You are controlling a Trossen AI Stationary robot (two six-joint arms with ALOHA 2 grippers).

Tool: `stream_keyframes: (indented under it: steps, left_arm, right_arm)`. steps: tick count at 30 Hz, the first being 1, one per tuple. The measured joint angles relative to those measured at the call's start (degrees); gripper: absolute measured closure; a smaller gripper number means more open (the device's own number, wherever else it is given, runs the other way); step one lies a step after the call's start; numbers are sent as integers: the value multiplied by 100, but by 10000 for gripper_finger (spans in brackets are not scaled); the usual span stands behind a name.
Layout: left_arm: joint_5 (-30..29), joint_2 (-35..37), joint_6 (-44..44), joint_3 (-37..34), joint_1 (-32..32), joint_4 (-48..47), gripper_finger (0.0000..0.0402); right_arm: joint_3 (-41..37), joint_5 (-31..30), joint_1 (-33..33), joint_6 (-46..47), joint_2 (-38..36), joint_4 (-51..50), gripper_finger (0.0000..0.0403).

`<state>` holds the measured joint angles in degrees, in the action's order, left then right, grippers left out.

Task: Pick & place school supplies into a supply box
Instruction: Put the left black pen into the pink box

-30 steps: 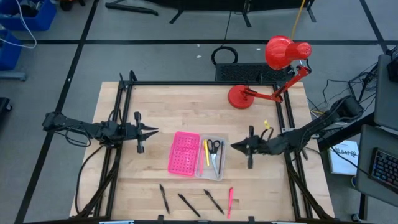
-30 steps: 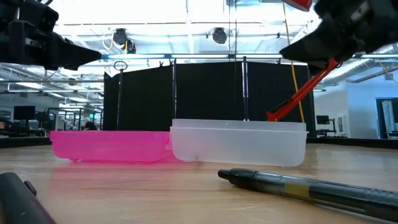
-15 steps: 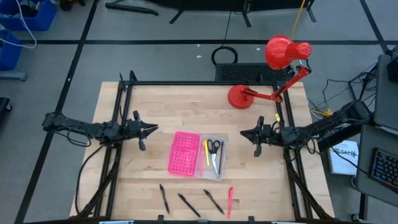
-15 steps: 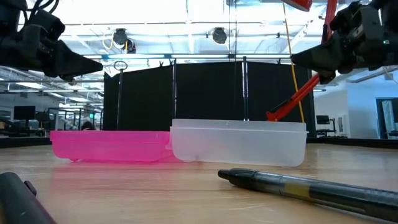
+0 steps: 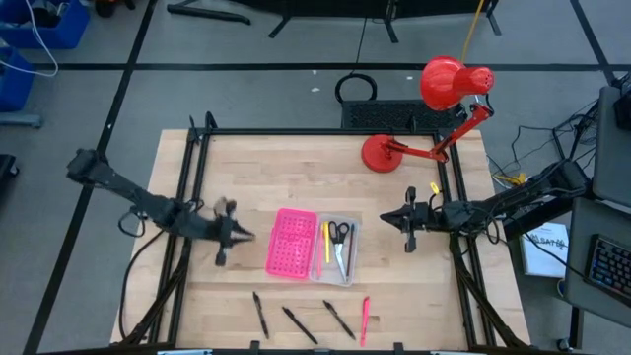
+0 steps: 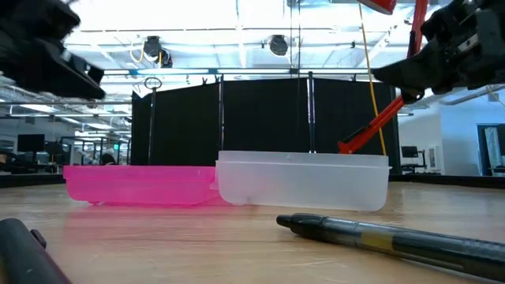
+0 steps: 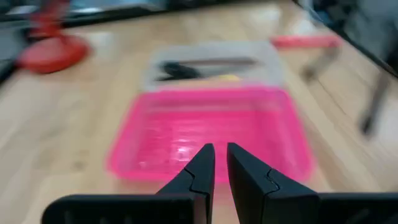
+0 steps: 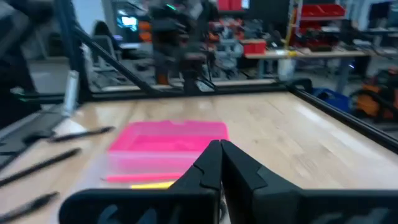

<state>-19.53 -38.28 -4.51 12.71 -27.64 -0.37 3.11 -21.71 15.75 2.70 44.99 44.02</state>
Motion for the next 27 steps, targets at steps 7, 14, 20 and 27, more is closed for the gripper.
stream_keyframes:
  steps: [7,14,20,27]
  left_arm:
    - [-128,-2410,344,1430,-1159,-147,353]
    - [206,-4477,386,3376,-1721,-537,353]
    - [467,-5893,704,5437,-1810,-2393,340]
    - [1271,-6933,1289,6859,-2002,-3834,273]
  right_arm:
    - [-2,-77,-4,-33,0,-62,403]
    - [-7,-75,-4,93,2,6,403]
    - [-7,-72,-2,295,2,106,403]
    - [-7,-70,-2,292,1,77,403]
